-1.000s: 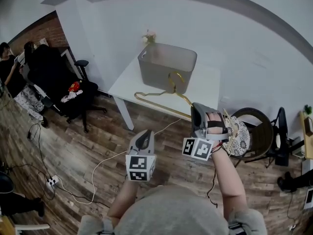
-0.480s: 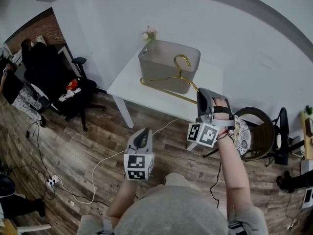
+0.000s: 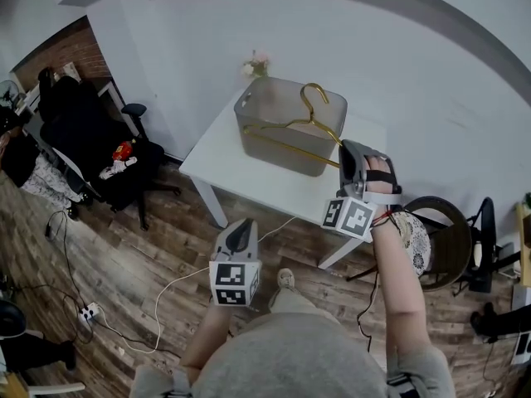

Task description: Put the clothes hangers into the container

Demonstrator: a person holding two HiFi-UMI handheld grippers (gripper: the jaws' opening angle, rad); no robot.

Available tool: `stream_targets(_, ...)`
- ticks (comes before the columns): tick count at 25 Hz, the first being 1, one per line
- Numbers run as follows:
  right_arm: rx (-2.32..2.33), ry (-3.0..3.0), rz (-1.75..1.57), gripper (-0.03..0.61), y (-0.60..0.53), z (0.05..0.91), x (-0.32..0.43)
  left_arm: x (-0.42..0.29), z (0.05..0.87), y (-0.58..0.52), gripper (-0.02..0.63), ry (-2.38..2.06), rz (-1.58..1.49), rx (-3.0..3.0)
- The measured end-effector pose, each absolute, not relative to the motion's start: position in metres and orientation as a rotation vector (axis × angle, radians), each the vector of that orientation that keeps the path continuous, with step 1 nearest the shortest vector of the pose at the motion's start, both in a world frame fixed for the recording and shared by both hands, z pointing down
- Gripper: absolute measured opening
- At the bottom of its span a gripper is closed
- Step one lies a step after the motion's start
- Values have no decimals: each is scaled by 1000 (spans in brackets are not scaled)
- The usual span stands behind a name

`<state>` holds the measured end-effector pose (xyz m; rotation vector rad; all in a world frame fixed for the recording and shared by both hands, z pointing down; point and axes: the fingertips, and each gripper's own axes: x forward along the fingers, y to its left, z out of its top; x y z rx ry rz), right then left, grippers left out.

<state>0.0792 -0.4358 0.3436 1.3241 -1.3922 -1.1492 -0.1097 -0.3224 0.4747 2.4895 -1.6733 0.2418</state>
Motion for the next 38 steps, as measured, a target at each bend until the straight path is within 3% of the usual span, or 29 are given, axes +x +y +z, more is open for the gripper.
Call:
stream_targets(20,1243,-1420,-1193,17,-599,346,84,-99,465,-463,20,-1775,229,2413)
stream_targets(38,1098,-1489,-1186,18,-642,395,70,-90,475,-505,20,-1807,282,2376)
